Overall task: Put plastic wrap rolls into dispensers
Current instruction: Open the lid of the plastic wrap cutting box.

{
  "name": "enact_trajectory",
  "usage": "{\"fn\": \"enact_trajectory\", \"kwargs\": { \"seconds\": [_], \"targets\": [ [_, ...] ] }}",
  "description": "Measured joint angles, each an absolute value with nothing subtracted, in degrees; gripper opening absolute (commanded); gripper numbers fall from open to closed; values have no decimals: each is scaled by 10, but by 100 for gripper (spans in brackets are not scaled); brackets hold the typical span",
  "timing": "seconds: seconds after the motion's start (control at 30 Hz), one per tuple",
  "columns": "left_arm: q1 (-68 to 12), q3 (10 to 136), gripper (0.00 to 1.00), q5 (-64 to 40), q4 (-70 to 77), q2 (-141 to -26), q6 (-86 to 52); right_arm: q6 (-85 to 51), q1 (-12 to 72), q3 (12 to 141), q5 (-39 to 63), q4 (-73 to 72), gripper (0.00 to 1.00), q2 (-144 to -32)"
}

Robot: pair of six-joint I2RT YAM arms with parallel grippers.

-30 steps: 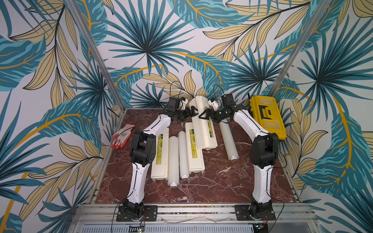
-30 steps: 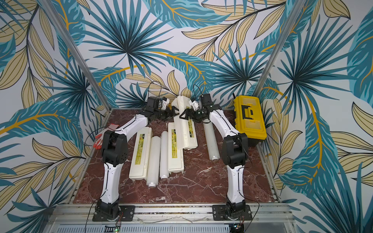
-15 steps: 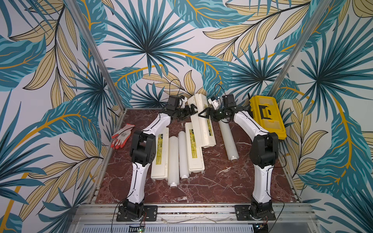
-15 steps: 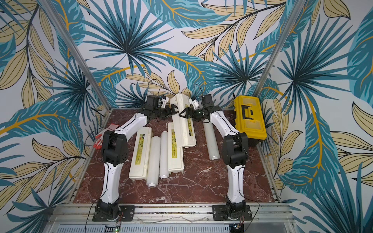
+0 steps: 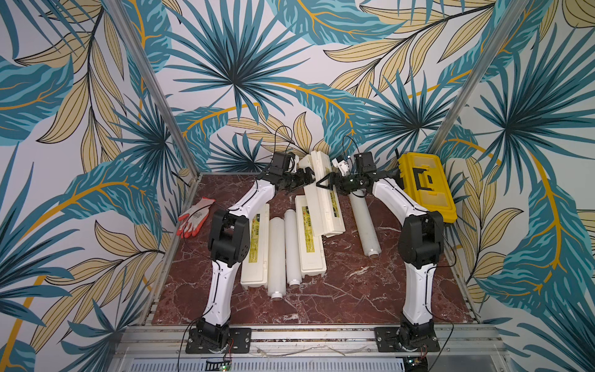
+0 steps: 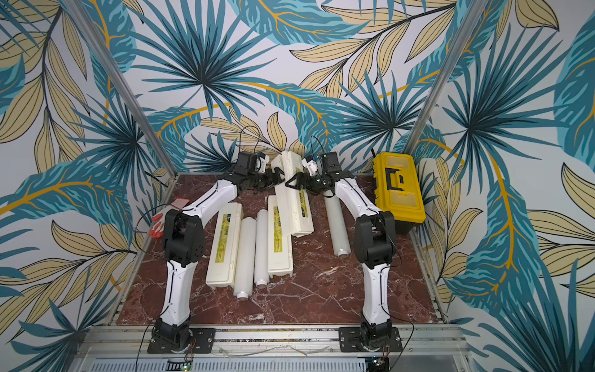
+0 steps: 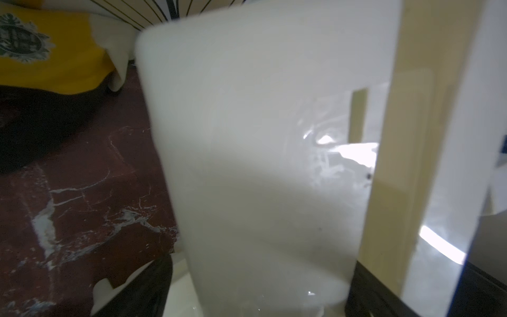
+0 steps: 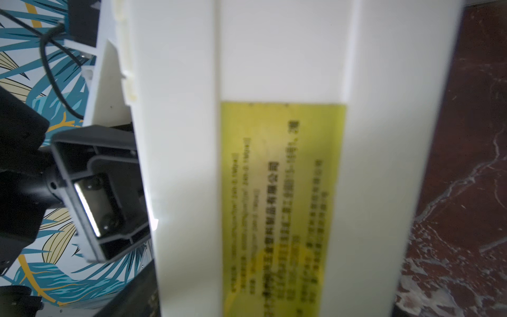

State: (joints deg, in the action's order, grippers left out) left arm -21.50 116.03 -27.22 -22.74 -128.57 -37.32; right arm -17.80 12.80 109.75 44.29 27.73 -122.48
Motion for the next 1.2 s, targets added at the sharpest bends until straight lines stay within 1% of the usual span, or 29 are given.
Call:
{"fn": "enact_trajectory", "kwargs": {
  "seconds": [0.07, 0.17, 0.2, 0.27, 0.37, 0.4, 0.5, 0.6, 0.67, 0.83, 0.93, 0.97, 1.0, 1.03, 1.07, 1.1, 1.17, 1.2],
  "targets": [
    [-220, 1163, 77, -265, -235, -1286, -375, -174, 128, 1099, 437, 289, 67, -1225],
    [-225, 1165, 75, -260, -244, -1286, -381, -169, 128, 1101, 431, 306, 67, -1225],
    [-225, 1165, 76, -260, -248, -1286, -382, -169, 128, 1101, 431, 309, 66, -1225],
    [-226, 1167, 83, -259, -255, -1286, -384, -169, 128, 1102, 430, 315, 66, -1225],
    [-226, 1169, 87, -257, -264, -1288, -383, -168, 128, 1103, 428, 322, 66, -1225],
    [-226, 1173, 86, -257, -268, -1290, -383, -168, 128, 1103, 427, 324, 66, -1225],
    [-226, 1181, 74, -261, -273, -1293, -383, -171, 129, 1105, 422, 326, 67, -1225],
    [-227, 1185, 61, -261, -275, -1293, -389, -176, 132, 1106, 413, 328, 67, -1223],
    [-230, 1187, 56, -257, -274, -1293, -396, -178, 136, 1102, 396, 329, 65, -1215],
    [-230, 1191, 46, -279, -271, -1293, -391, -190, 139, 1066, 377, 311, 60, -1184],
    [-230, 1191, 46, -286, -268, -1293, -389, -197, 139, 1052, 374, 298, 59, -1175],
    [-230, 1191, 51, -289, -268, -1293, -389, -199, 139, 1046, 374, 293, 59, -1172],
    [-229, 1191, 59, -292, -268, -1293, -388, -202, 138, 1040, 374, 287, 58, -1169],
    [-229, 1191, 72, -295, -268, -1293, -388, -204, 138, 1034, 375, 281, 58, -1165],
    [-229, 1191, 80, -297, -268, -1293, -385, -206, 138, 1028, 378, 275, 58, -1162],
    [-228, 1191, 85, -303, -268, -1293, -377, -206, 136, 1025, 387, 272, 58, -1160],
    [-223, 1191, 100, -314, -266, -1293, -362, -205, 130, 1020, 411, 261, 57, -1159],
    [-220, 1191, 99, -318, -267, -1293, -360, -204, 128, 1019, 419, 257, 57, -1159]
  ]
}}
